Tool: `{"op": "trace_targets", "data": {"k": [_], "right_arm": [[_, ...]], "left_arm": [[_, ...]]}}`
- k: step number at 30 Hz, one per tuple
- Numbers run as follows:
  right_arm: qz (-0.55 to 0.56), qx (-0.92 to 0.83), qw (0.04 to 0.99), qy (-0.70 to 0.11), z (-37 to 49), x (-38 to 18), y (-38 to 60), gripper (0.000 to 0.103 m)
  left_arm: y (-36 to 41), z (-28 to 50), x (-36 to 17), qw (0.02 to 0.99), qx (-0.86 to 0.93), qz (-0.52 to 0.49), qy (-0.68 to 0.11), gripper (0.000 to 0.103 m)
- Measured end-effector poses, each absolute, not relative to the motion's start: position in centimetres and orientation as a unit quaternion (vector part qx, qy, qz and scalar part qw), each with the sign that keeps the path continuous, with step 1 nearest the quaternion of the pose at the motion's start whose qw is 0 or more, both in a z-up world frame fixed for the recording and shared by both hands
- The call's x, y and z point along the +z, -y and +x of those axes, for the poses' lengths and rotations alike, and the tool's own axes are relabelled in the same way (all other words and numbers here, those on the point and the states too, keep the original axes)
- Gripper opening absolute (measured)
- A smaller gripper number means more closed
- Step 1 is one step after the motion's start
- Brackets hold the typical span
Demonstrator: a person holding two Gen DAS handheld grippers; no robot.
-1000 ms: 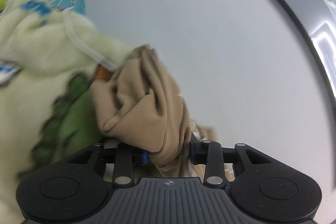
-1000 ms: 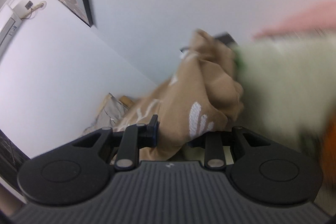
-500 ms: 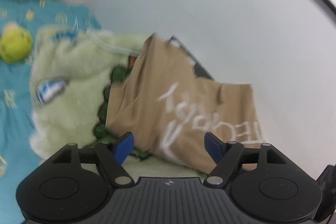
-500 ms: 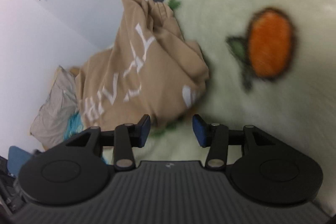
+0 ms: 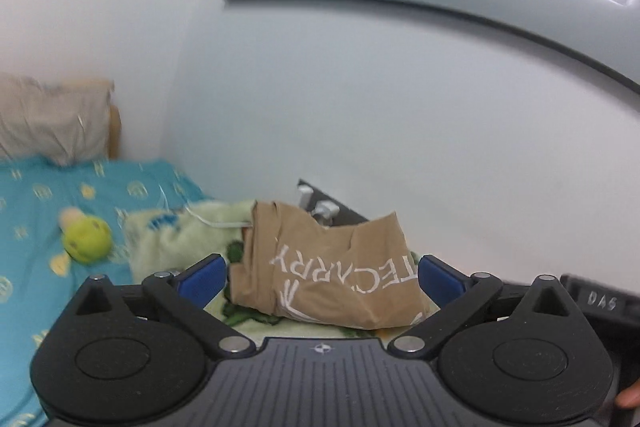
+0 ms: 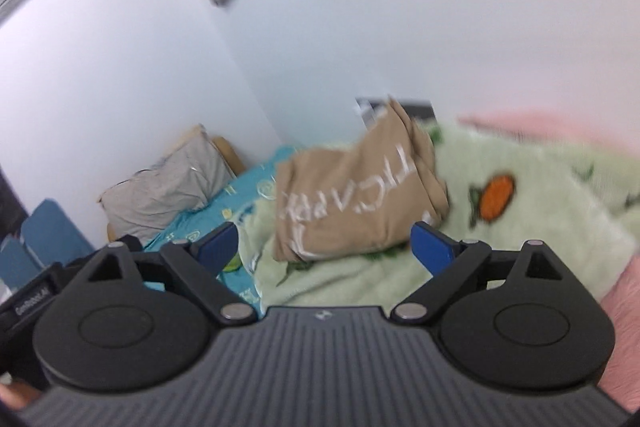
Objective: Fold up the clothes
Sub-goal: 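Open the left gripper and withdraw both grippers from the shirt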
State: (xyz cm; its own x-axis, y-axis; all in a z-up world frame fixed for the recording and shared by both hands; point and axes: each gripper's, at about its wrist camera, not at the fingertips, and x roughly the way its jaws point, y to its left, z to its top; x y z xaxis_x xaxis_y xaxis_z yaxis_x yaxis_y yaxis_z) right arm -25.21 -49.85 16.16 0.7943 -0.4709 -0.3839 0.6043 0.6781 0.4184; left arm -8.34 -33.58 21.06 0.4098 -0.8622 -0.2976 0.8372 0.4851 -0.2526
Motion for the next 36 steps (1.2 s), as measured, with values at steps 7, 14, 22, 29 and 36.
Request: {"op": "trace_targets", "data": {"k": [7, 14, 22, 29, 36], "right_arm": [[0.195, -0.294, 0.931, -0.096, -26.9, 17.0, 44.8, 0.095], [0.143, -0.302, 0.94, -0.065, -27.5, 15.9, 41.2, 0.095], [0.091, -0.312, 0.945, -0.042, -27.1, 14.9, 38.0, 0.095], [0.055, -0.32, 0.944, -0.05, -25.2, 14.0, 37.4, 0.095], [0.047, -0.331, 0.941, -0.057, -24.8, 13.2, 37.5, 0.095]], "left_arm": [[28.5, -13.4, 21.2, 0.85, -0.511, -0.014, -0.131, 0.103], [24.5, -16.1, 19.0, 0.868, -0.49, -0.001, -0.083, 0.103], [22.2, -16.9, 17.2, 0.876, -0.478, 0.011, -0.056, 0.103], [23.6, -14.8, 14.7, 0.879, -0.471, 0.013, -0.078, 0.103], [23.8, -13.6, 13.8, 0.883, -0.461, 0.006, -0.086, 0.103]]}}
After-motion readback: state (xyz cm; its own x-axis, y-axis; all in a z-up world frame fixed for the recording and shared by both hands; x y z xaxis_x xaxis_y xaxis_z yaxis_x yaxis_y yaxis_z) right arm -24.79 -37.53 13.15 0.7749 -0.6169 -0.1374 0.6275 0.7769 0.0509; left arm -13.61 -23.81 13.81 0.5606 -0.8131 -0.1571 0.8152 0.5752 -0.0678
